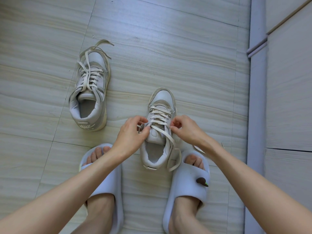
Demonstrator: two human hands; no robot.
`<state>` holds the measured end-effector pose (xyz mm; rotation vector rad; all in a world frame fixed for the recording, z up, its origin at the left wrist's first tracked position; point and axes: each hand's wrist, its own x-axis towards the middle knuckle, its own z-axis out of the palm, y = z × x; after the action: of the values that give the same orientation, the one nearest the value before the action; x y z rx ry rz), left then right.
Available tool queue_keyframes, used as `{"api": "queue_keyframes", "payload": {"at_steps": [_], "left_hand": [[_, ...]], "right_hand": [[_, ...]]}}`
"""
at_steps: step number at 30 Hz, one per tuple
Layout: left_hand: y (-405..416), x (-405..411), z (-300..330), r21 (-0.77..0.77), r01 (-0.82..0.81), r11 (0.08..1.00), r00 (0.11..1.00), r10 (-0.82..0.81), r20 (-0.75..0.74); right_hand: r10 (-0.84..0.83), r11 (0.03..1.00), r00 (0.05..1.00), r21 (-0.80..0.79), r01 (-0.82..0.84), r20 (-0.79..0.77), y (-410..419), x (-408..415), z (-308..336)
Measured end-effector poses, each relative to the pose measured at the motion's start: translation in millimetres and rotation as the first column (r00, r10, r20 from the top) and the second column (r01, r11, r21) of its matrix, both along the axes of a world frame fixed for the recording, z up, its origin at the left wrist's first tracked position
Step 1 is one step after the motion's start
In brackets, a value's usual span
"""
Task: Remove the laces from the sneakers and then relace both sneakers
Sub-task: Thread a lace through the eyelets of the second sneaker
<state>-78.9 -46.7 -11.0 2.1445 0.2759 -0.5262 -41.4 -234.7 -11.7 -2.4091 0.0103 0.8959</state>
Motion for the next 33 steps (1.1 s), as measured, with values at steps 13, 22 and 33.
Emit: {"api": "queue_keyframes", "payload": {"at_steps": [13,22,33], "left_hand": [[-34,6,42,-0.209,0.031,0.977,0.997,-0.045,-0.063],[-51,11,64,-0.756,-0.459,0.468,0.85,-0.016,-0.526],[-10,47,63,-0.686,-0.716,-0.128,0.682,0.079,-0.727]], "right_hand": [[-0.239,0.779,0.907,0.489,0.393,-0.348,-44,-4,71],[-0.238,0.642,0.907,0.645,0.415,-0.347,-57,-18,79],[-0.328,0.843,0.939,0.417,0.34,-0.103,-52,-21,57]]}}
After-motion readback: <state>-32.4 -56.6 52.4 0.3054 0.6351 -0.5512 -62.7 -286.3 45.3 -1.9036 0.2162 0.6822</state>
